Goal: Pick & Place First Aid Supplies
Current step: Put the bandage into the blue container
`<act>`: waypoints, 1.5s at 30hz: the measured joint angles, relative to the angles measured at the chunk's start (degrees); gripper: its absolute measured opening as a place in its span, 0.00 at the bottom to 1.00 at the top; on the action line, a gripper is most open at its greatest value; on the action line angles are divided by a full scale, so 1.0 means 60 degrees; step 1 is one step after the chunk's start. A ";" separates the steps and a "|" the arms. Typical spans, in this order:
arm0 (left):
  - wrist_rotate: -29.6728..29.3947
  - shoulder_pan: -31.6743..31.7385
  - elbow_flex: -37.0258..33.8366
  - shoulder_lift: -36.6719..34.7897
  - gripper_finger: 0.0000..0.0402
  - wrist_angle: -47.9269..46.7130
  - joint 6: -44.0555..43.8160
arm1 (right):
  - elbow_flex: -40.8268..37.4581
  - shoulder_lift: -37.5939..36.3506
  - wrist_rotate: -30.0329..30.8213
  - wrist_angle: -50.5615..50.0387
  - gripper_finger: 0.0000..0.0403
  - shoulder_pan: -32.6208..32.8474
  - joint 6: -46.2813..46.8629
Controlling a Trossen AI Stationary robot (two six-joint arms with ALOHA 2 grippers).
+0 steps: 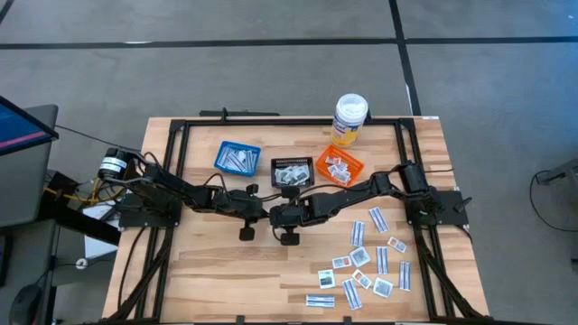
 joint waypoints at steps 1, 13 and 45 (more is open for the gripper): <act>0.0000 0.0000 0.0000 0.0000 0.02 0.0007 0.0000 | 0.0000 0.0000 0.0033 0.0003 0.09 0.0000 0.0003; 0.0000 0.0000 0.0000 0.0000 0.01 0.0022 0.0000 | 0.0000 0.0000 0.0264 -0.0167 0.22 0.0004 0.0051; -0.1113 0.0000 -0.0007 -0.0328 0.02 -0.1132 -0.0034 | -0.0002 -0.0004 0.0292 -0.0929 0.27 0.0069 0.0097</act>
